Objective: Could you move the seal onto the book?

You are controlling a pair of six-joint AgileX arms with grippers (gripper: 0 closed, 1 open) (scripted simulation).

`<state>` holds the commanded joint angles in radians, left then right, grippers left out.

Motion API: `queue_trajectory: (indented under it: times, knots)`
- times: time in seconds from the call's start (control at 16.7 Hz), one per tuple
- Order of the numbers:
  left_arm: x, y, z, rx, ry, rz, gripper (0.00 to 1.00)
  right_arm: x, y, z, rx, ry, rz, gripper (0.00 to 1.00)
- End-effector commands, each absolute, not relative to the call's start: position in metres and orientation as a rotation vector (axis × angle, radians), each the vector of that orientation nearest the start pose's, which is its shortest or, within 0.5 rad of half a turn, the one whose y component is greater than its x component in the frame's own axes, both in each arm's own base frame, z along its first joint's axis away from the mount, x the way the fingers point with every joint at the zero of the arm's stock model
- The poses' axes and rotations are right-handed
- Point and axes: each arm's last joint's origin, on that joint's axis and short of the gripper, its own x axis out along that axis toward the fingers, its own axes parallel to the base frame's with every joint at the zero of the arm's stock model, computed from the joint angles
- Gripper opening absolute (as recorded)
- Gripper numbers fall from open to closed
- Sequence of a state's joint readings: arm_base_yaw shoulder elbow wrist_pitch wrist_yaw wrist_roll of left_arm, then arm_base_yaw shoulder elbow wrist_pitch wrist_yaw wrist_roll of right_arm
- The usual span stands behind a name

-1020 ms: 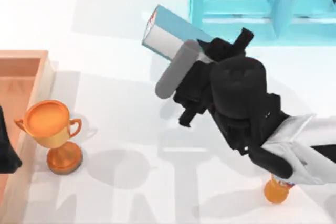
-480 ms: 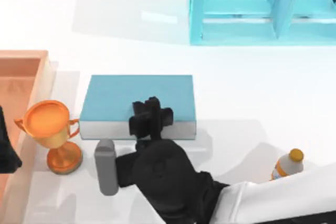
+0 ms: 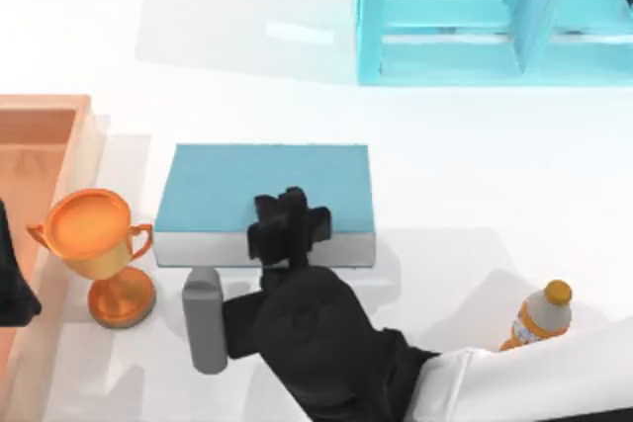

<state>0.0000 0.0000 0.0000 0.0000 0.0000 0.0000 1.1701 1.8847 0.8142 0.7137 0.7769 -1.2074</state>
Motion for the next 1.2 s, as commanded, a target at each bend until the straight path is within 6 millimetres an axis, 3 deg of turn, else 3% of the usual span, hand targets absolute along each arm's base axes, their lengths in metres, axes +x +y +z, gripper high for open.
queue_trajectory:
  times: [0.48, 0.84, 1.2]
  knots:
    - [0.106, -0.001, 0.16, 0.0, 0.0, 0.0, 1.0, 0.16, 0.329, 0.132, -1.49, -0.087, 0.483, 0.0]
    - [0.106, -0.001, 0.16, 0.0, 0.0, 0.0, 1.0, 0.156, 0.32, 0.128, -1.538, -0.09, 0.458, 0.0]
    - [0.106, -0.001, 0.16, 0.0, 0.0, 0.0, 1.0, 0.16, 0.309, 0.102, -1.593, -0.036, 0.442, 0.0]
